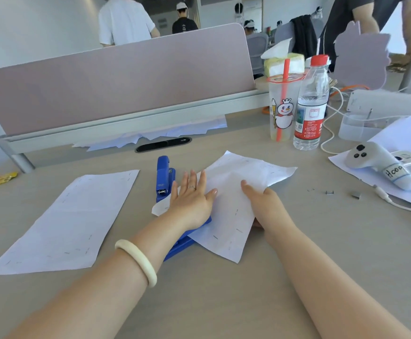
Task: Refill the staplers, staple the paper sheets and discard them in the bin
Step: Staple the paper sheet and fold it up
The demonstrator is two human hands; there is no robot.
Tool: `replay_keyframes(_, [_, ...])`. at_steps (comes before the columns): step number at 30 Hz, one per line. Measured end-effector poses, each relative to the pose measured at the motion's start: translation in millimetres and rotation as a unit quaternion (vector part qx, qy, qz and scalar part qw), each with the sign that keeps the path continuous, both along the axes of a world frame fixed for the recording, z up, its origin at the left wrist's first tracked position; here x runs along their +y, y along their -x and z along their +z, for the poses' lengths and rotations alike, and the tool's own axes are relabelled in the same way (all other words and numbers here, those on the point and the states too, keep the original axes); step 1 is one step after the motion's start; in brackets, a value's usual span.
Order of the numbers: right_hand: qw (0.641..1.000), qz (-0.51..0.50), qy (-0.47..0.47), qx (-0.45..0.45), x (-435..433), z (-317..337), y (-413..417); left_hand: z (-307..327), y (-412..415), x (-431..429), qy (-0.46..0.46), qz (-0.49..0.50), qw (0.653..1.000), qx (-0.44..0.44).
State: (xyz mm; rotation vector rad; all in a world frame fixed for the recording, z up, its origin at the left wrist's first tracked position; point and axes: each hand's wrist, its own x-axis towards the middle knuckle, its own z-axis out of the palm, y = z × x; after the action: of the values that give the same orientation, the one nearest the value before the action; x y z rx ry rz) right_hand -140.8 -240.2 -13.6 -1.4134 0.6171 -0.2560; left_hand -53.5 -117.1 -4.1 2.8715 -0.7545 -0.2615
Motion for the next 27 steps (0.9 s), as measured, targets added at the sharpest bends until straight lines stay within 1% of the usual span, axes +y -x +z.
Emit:
replay_keyframes(3, [0.999, -0.019, -0.031, 0.002, -1, -1, -7, -5, 0, -1, -0.018, -0.007, 0.999, -0.027])
replay_keyframes(5, [0.999, -0.022, -0.043, 0.006, -1, 0, -11, -6, 0, -2, -0.013, -0.002, 0.999, -0.032])
replay_keyframes(9, [0.999, -0.022, -0.038, 0.016, 0, -3, -9, -6, 2, 0, 0.033, 0.003, 0.999, -0.02])
replay_keyframes(11, [0.999, -0.016, -0.027, 0.011, -2, -4, -8, -3, 2, 0, 0.102, -0.001, 0.994, -0.034])
replay_keyframes(12, [1.0, -0.014, -0.021, 0.008, -2, -4, -7, 0, 3, 2, 0.16, 0.003, 0.986, -0.052])
replay_keyframes(13, [1.0, -0.012, -0.016, 0.005, -1, -5, -7, 4, 5, 6, 0.231, 0.017, 0.97, -0.074])
replay_keyframes(15, [1.0, -0.012, -0.013, -0.004, 0, -5, -7, 14, 9, 19, 0.366, 0.045, 0.924, -0.103])
replay_keyframes(16, [1.0, -0.013, -0.016, -0.006, 1, -5, -6, 19, 12, 27, 0.405, 0.043, 0.908, -0.095])
replay_keyframes(17, [1.0, -0.014, -0.017, -0.007, 1, -5, -5, 21, 16, 36, 0.417, 0.034, 0.905, -0.077])
replay_keyframes(18, [1.0, -0.013, -0.02, -0.009, 1, -4, -4, 22, 20, 46, 0.404, 0.022, 0.913, -0.061])
replay_keyframes(20, [1.0, -0.009, -0.024, -0.011, 2, -3, -1, 20, 30, 68, 0.327, 0.008, 0.944, -0.037])
replay_keyframes(22, [1.0, -0.008, -0.028, -0.011, 2, -2, 0, 14, 39, 90, 0.229, -0.013, 0.972, -0.043])
replay_keyframes(23, [0.999, -0.009, -0.029, -0.015, 3, 0, 1, 11, 43, 99, 0.188, -0.025, 0.98, -0.056])
replay_keyframes(25, [0.999, -0.012, -0.023, -0.029, 3, 4, 2, 8, 50, 110, 0.147, -0.033, 0.986, -0.077])
replay_keyframes(27, [0.998, -0.022, -0.015, -0.05, 1, 8, 3, 6, 55, 114, 0.147, -0.026, 0.984, -0.097])
